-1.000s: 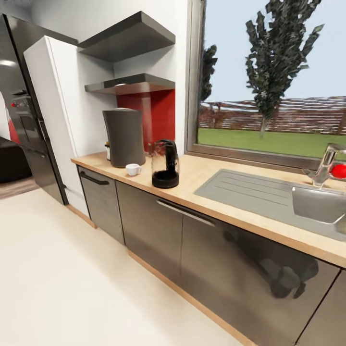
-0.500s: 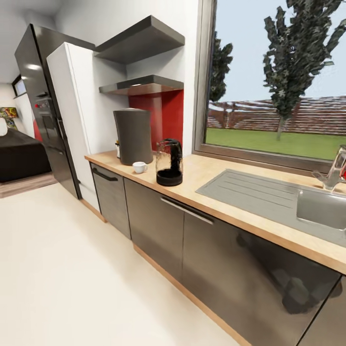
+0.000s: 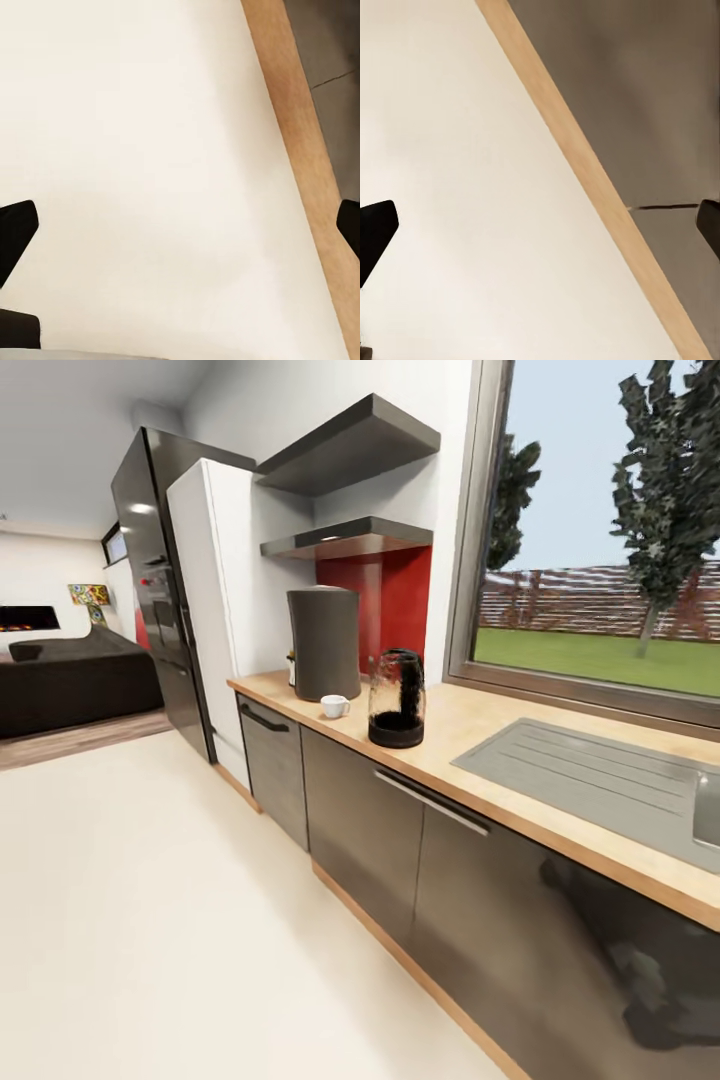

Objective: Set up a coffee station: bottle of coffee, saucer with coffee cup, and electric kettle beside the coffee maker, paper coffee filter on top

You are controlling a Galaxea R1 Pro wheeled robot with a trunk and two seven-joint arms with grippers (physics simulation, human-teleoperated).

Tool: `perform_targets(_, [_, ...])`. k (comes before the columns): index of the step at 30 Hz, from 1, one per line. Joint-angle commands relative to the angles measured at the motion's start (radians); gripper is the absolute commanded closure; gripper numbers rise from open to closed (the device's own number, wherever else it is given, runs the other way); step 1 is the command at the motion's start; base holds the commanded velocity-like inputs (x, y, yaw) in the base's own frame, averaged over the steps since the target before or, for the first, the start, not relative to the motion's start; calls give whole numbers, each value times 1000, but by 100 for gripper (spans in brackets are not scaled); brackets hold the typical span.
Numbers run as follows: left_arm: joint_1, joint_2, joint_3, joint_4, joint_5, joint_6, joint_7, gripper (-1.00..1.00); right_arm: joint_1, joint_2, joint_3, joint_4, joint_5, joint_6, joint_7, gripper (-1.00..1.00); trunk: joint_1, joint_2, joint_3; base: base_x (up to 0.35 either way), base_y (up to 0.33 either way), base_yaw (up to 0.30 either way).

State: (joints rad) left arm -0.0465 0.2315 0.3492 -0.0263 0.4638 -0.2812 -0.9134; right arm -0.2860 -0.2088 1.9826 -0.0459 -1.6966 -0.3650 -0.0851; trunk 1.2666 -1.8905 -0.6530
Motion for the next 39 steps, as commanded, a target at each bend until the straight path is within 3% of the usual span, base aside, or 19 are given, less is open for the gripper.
perform_targets(1, [-1, 0, 7, 2, -7, -6, -2, -100, -1, -1, 8, -5, -5, -3, -9, -100, 0, 0, -1, 0, 0, 273])
perform_targets(9, [-1, -6, 8, 1, -7, -1, 3, -100, -7, -8, 4, -12, 2, 3, -14, -100, 0, 0, -1, 0, 0, 100])
perform_targets(16, [-1, -42, 6, 2, -7, -1, 13, -100, -46, 32, 24, -27, 4, -16, -9, -100, 0, 0, -1, 0, 0, 0])
perform_targets(21, [-1, -42, 6, 2, -7, -1, 13, -100, -72, 58, 24, -27, 4, -16, -9, -100, 0, 0, -1, 0, 0, 0])
perform_targets(30, [-1, -42, 6, 2, -7, -1, 13, -100, -72, 58, 24, -27, 4, -16, -9, -100, 0, 0, -1, 0, 0, 0])
perform_targets(37, [-1, -62, 3, 0, -5, -2, 46, -100, -100, 98, 31, 13, -3, -21, -35, -100, 0, 0, -1, 0, 0, 0])
perform_targets(38, [-1, -63, 2, 0, -5, -3, 77, -100, -336, 293, 32, 35, -3, -21, -137, -100, 0, 0, -1, 0, 0, 0])
perform_targets(39, [-1, -63, 2, 0, -5, -3, 78, -100, -349, 303, 32, 34, -2, -20, -158, -100, 0, 0, -1, 0, 0, 0])
